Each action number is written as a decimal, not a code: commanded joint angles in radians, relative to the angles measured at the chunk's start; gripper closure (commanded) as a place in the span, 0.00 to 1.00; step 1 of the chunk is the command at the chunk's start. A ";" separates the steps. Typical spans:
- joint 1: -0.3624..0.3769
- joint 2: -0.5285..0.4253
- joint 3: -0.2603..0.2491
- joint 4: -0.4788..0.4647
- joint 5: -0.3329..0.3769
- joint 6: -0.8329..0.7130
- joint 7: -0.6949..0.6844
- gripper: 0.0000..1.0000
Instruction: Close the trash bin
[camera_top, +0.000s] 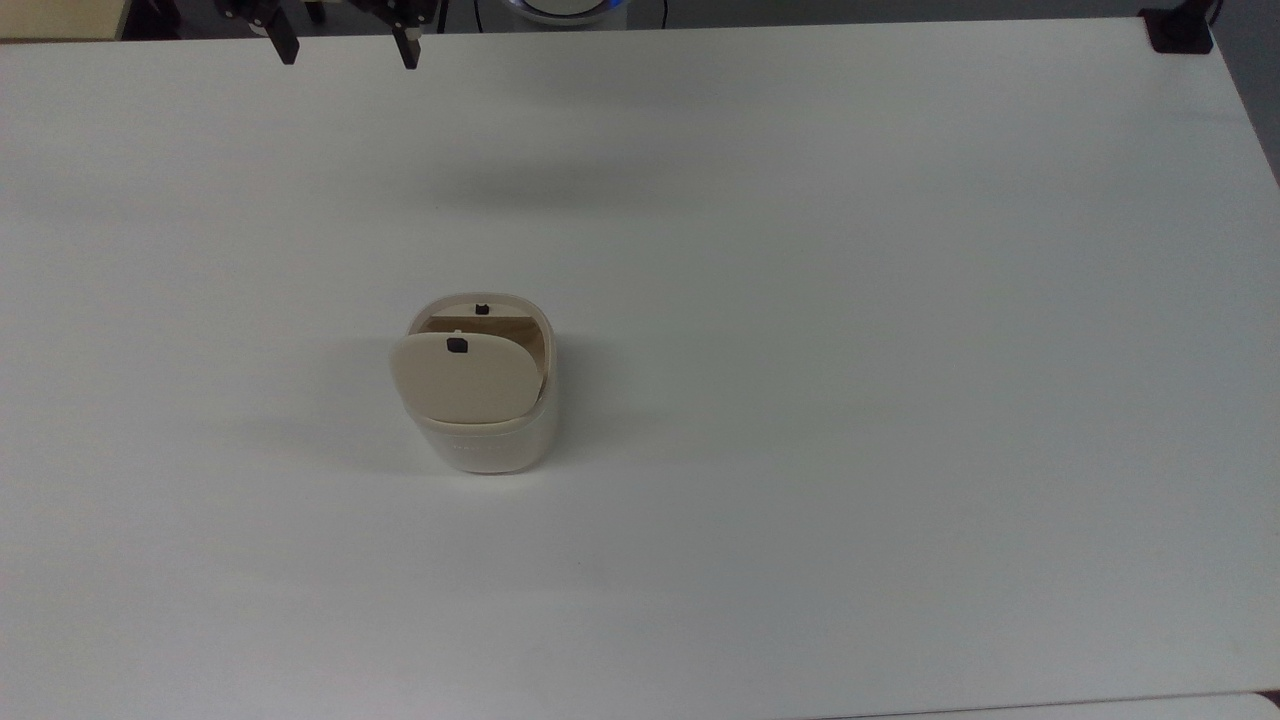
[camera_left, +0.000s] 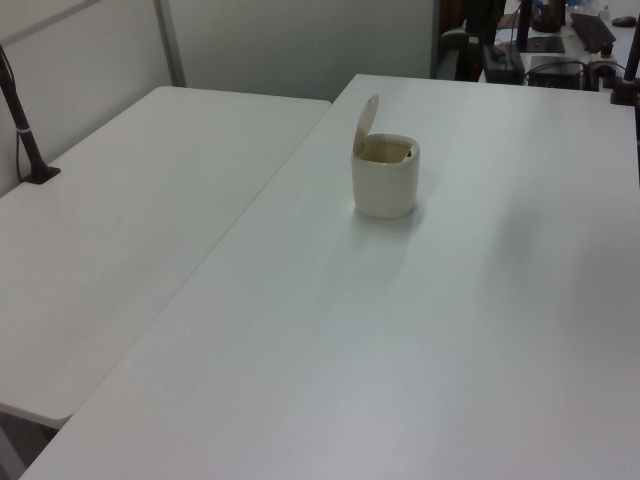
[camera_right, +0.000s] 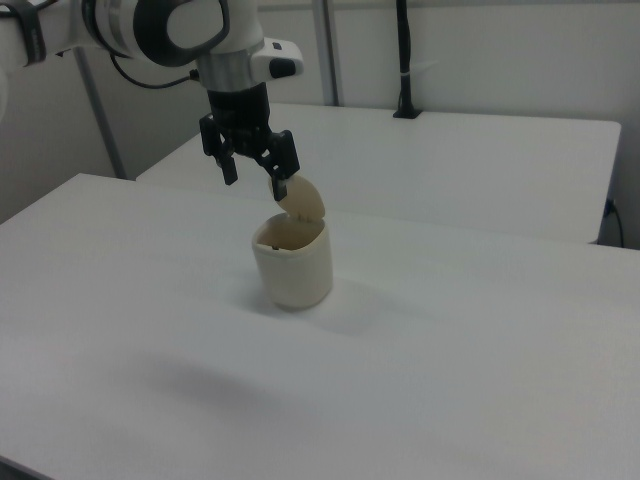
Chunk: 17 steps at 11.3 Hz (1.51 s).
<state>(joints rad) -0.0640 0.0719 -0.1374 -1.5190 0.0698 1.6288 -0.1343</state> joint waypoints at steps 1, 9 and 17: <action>-0.016 0.044 -0.007 -0.020 -0.023 0.056 -0.014 0.00; -0.037 0.043 -0.008 -0.018 -0.031 0.006 -0.019 0.00; -0.051 0.043 -0.007 -0.017 -0.030 -0.004 -0.013 0.00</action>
<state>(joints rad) -0.1164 0.1320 -0.1402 -1.5283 0.0500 1.6489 -0.1352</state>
